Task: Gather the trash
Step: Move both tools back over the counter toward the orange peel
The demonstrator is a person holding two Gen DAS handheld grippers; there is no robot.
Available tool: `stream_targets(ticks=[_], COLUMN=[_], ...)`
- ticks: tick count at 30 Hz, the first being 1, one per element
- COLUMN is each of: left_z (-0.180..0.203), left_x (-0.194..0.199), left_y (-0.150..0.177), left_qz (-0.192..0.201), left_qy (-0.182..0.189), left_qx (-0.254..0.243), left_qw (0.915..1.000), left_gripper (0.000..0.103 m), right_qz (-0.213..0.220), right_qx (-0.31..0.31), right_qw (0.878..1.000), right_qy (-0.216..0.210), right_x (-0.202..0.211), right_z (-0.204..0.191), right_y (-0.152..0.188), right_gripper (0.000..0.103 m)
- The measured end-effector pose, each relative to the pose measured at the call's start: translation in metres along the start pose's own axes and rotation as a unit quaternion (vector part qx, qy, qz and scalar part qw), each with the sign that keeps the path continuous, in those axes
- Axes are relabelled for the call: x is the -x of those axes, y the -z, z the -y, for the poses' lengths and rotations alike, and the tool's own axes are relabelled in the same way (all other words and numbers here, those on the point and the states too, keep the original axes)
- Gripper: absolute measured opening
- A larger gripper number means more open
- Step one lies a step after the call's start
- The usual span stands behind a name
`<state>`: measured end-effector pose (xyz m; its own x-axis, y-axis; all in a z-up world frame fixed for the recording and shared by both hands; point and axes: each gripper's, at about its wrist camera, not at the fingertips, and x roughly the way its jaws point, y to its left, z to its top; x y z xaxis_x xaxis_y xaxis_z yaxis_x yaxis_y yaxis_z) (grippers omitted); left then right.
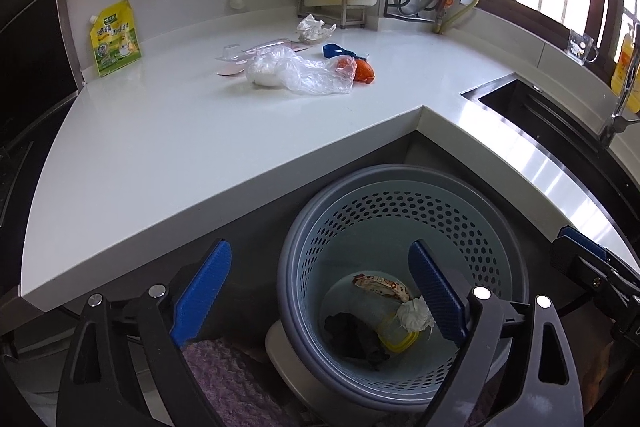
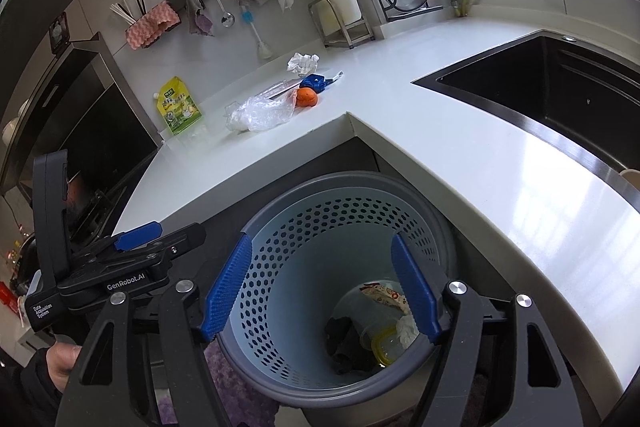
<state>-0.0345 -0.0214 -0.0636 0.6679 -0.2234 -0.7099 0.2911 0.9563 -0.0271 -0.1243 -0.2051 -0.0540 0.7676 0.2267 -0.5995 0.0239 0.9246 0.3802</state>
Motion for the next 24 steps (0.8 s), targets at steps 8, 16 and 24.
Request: stream_targets(ticks=[8, 16, 24], left_z=[-0.009, -0.021, -0.037], left_x=[-0.002, -0.003, -0.005], left_y=[-0.002, -0.011, -0.037], left_qz=[0.003, 0.015, 0.043], left_qy=[-0.007, -0.02, -0.038], left_qx=[0.011, 0.021, 0.031], left_qw=[0.9999, 0.9995, 0.9979], left_gripper=[0.091, 0.091, 0.094], right_qz=[-0.008, -0.018, -0.011], right_qx=[0.007, 0.02, 0.036], right_qw=[1.0, 1.0, 0.999], right_qy=[-0.001, 0.001, 0.007], right_x=[-0.009, -0.023, -0.037], right_z=[-0.007, -0.014, -0.02], right_y=[-0.001, -0.006, -0.027], right_gripper=[0.069, 0.069, 0.069])
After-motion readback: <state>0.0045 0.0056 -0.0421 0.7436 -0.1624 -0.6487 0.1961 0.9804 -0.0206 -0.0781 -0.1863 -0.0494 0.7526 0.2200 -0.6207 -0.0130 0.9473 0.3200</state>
